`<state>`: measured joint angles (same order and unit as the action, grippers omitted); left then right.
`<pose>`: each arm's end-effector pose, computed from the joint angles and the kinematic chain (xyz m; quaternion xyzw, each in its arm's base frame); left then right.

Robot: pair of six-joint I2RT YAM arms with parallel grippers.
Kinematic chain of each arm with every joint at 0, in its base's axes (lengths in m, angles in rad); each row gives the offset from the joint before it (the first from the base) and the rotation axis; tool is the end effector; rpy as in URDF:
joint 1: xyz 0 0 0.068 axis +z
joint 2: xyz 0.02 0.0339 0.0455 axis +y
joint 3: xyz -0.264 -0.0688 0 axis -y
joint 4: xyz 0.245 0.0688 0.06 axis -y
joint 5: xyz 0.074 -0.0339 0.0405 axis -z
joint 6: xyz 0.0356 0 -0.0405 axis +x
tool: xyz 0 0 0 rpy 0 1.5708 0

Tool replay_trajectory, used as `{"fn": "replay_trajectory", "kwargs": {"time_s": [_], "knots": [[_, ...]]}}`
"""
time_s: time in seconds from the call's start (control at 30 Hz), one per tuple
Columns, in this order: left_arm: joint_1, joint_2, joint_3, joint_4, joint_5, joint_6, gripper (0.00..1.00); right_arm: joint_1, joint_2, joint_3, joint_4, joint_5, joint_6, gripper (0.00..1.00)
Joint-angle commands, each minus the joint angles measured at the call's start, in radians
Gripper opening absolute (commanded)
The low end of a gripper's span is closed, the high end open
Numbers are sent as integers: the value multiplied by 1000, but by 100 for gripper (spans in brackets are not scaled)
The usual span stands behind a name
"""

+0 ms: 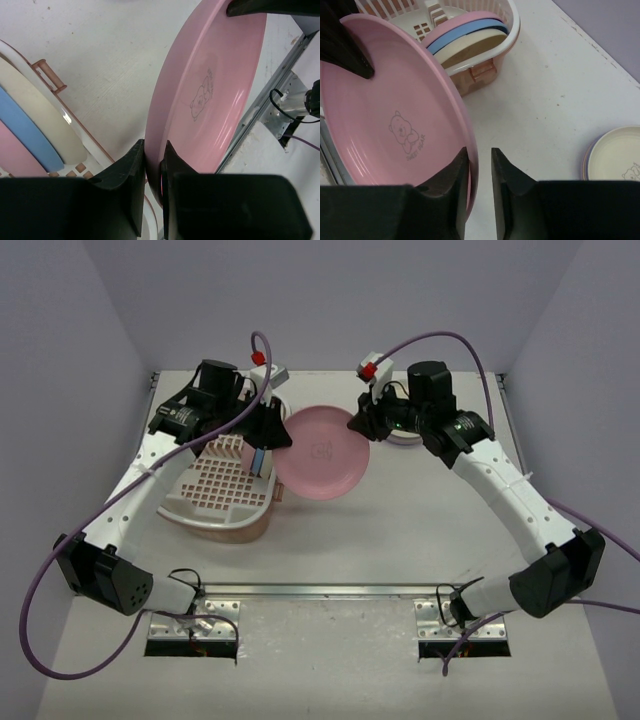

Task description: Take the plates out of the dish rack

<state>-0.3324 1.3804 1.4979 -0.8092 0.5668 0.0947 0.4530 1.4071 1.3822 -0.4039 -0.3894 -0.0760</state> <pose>0.2645 -0.1115 0.3947 0.3004 0.8239 -0.2997 0.3757 0.2824 0.1525 0.3834 -0.3167 0.7694 0.2593 0.4904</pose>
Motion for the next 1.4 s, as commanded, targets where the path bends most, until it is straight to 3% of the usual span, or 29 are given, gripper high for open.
{"fn": "replay_trajectory", "kwargs": {"time_s": [0.0, 0.07, 0.13, 0.17, 0.3, 0.37, 0.5, 0.83, 1.03, 1.37], "knots": [[7, -31, 51, 63, 115, -9, 0, -10, 5, -15, 6, 60, -29, 7], [8, -46, 37, 79, 92, -17, 6, -10, 11, -10, -3, 46, -20, 0], [10, -59, 22, 96, 57, -23, 15, -10, 15, -8, -5, 40, -14, 0], [12, -70, 10, 107, 25, -38, 46, -10, 13, -8, -4, 41, -7, 0], [21, -104, -31, 148, -124, -71, 91, -15, 20, -2, 0, 91, -4, 0], [27, -112, -36, 159, -189, -85, 100, -21, 31, 6, 1, 123, -5, 0], [72, -124, -12, 189, -329, -128, 100, -79, 62, 34, 2, 135, 36, 0], [133, -147, 6, 250, -712, -180, 100, -549, 350, 232, -24, 36, 418, 0], [133, -156, -41, 305, -786, -207, 100, -595, 466, 255, 5, 122, 480, 0], [133, -128, -85, 295, -807, -216, 100, -605, 650, 368, 55, 129, 574, 1]]}}
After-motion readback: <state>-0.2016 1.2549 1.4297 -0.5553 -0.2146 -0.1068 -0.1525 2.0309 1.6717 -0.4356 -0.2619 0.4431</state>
